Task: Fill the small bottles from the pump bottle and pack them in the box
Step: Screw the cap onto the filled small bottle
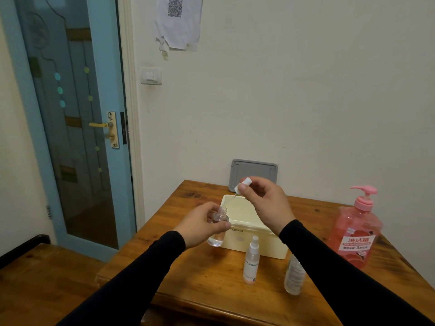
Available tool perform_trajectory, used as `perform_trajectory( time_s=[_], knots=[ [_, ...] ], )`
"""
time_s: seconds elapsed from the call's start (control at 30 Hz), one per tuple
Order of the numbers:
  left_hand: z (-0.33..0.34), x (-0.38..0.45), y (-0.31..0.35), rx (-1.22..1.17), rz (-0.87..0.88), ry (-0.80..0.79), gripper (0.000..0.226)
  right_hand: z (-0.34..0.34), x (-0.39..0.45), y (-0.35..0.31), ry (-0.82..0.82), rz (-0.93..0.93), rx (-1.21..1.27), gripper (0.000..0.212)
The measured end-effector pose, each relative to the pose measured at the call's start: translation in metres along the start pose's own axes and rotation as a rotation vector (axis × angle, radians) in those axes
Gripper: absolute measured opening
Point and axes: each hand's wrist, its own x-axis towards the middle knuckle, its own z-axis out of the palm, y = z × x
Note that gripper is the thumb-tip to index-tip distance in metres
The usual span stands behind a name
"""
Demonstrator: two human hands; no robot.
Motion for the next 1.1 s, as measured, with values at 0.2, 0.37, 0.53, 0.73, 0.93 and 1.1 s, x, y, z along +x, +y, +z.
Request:
perform_trajectory(
  time_s=[0.2, 0.37, 0.53, 0.73, 0.93, 1.1],
  knots=[
    [-0.003, -0.001, 0.002, 0.004, 0.006, 0.008, 0.045, 0.001, 0.000, 0.002, -0.002, 0.003, -0.009, 0.017],
    [-0.004, 0.000, 0.005, -0.003, 0.033, 0.013, 0.045, 0.005, 0.000, 0.007, -0.092, 0.025, -0.074, 0.006],
    [-0.004, 0.003, 0.010, -0.003, 0.061, 0.006, 0.042, 0.010, -0.002, 0.015, -0.178, 0.047, -0.081, 0.010],
    [-0.005, 0.005, 0.009, 0.022, 0.047, -0.004, 0.045, 0.007, -0.003, 0.015, -0.229, 0.050, -0.084, 0.007],
    [-0.005, 0.005, 0.016, 0.058, 0.061, -0.023, 0.044, 0.008, -0.002, 0.014, -0.259, 0.051, -0.111, 0.007],
    [-0.006, 0.004, 0.021, 0.086, 0.080, -0.027, 0.040, 0.006, 0.003, 0.013, -0.284, 0.049, -0.130, 0.012]
  ],
)
